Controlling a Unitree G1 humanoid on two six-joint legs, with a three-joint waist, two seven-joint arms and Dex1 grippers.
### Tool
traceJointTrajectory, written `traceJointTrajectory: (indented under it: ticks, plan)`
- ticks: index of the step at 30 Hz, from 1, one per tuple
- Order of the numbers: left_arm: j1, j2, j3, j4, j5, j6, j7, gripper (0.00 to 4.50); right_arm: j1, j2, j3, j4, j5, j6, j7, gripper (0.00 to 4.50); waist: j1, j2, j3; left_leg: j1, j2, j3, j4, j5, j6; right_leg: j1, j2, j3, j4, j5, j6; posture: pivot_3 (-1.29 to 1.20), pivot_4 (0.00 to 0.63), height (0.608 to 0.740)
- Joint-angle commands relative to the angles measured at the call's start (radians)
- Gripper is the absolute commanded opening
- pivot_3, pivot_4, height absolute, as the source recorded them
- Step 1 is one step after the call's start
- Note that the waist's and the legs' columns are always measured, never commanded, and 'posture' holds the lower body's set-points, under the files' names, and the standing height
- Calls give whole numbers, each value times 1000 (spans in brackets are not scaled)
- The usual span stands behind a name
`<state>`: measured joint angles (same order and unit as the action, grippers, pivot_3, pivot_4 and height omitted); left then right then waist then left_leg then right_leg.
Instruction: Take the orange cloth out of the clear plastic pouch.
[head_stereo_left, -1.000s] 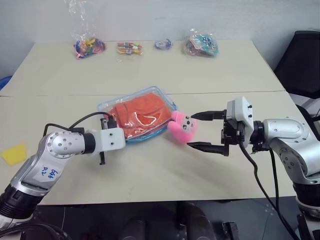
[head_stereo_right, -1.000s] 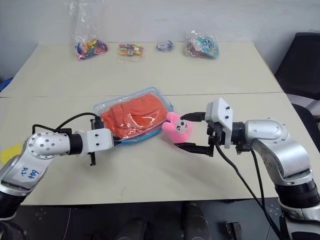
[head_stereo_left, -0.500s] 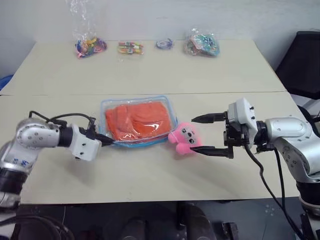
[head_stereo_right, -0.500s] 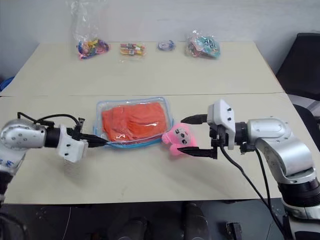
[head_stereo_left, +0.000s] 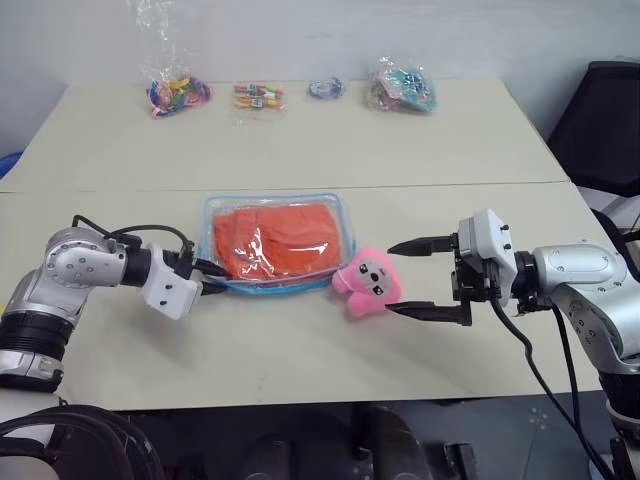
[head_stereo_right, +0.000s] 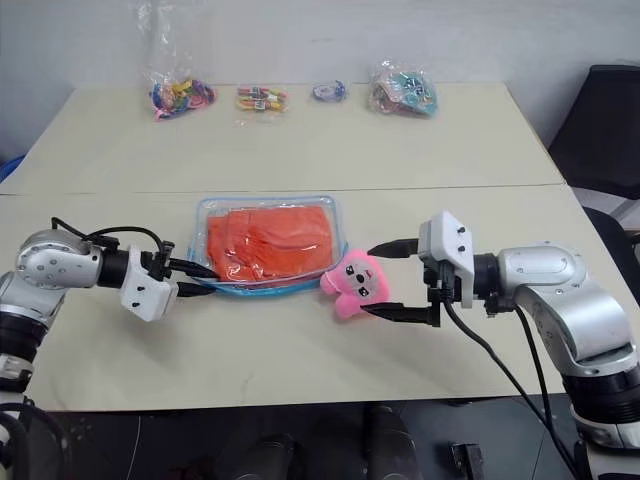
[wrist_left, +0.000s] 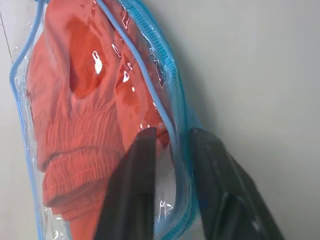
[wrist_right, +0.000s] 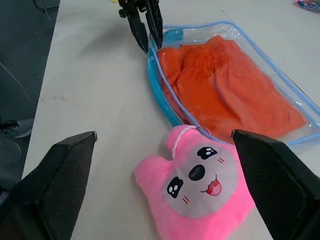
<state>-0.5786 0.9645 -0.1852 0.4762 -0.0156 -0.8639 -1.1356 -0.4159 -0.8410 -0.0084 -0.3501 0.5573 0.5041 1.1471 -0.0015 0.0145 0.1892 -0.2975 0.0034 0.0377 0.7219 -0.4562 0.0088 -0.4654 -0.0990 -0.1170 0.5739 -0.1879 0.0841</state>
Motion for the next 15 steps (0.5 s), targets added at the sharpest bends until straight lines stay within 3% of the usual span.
traceJointTrajectory:
  ticks: [1,4,5,8,10,15]
  plan:
    - [92,43,92,-181,-115,210,35,2598,1,-9,-34,8,-7,-17,-10,4500,-2,0,0,0,0,0,0,0,0,0,0,0,0,0,0,0,150,740]
    - [183,73,162,-352,-204,448,52,3572,8,-14,-35,24,-16,-22,-11,4500,-2,0,0,0,1,0,0,0,0,0,0,0,0,0,0,0,150,740]
    - [222,95,195,-444,-290,621,63,3857,10,-15,-36,34,-20,-25,-11,4500,-1,0,0,0,1,0,0,0,0,0,0,0,0,0,0,0,150,740]
    - [276,154,270,-657,-541,1050,97,3857,12,-23,-43,50,-23,-26,-6,4500,3,0,0,0,1,-1,0,0,0,0,0,1,0,0,0,0,150,740]
    - [224,167,285,-762,-721,1286,135,3857,8,-35,-56,42,-11,-15,2,4500,6,0,0,0,0,-3,1,0,0,0,0,1,0,0,0,0,150,740]
    - [-47,25,163,-801,-771,1537,226,3857,5,-71,-83,13,11,6,15,4500,26,0,0,0,-2,-2,1,0,0,2,-1,2,0,0,0,0,150,740]
